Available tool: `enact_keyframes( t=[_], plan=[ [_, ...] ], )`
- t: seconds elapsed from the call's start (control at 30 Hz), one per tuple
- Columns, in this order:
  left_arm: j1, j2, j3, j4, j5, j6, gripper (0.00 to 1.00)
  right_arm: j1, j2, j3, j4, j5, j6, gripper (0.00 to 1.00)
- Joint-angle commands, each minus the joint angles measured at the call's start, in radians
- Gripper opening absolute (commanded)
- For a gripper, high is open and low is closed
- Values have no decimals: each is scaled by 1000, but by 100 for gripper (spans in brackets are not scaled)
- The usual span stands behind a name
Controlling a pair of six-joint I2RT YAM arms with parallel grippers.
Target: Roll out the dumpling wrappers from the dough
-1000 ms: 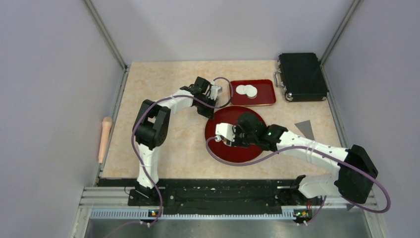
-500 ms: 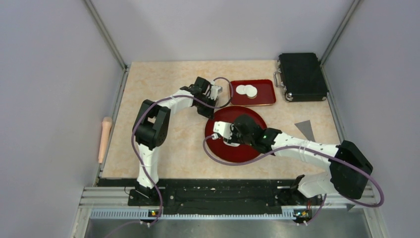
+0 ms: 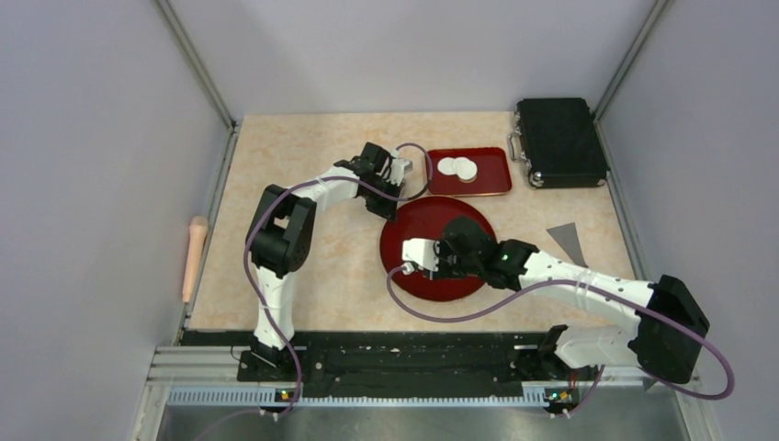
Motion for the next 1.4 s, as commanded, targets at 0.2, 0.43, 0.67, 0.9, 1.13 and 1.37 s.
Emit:
enact_keyframes(
  t=[0.2,0.43,0.67,0.9,1.13,1.37],
  plan=[
    [0,27,-39,23,-94,39,0,51,47,-79,-349,-228,24,0],
    [0,28,-38,24,-96,39,0,57,42,-86,-373,-252,20,0],
    [0,27,-38,22,-94,37,0,58,35,-88,-395,-258,18,0],
    [2,26,-38,22,-93,37,0,58,42,-86,-397,-260,17,0],
    [3,26,-38,22,-91,37,0,66,51,-87,-413,-272,11,0],
    [3,26,-38,22,-91,38,0,70,44,-86,-431,-284,-1,0]
  ],
)
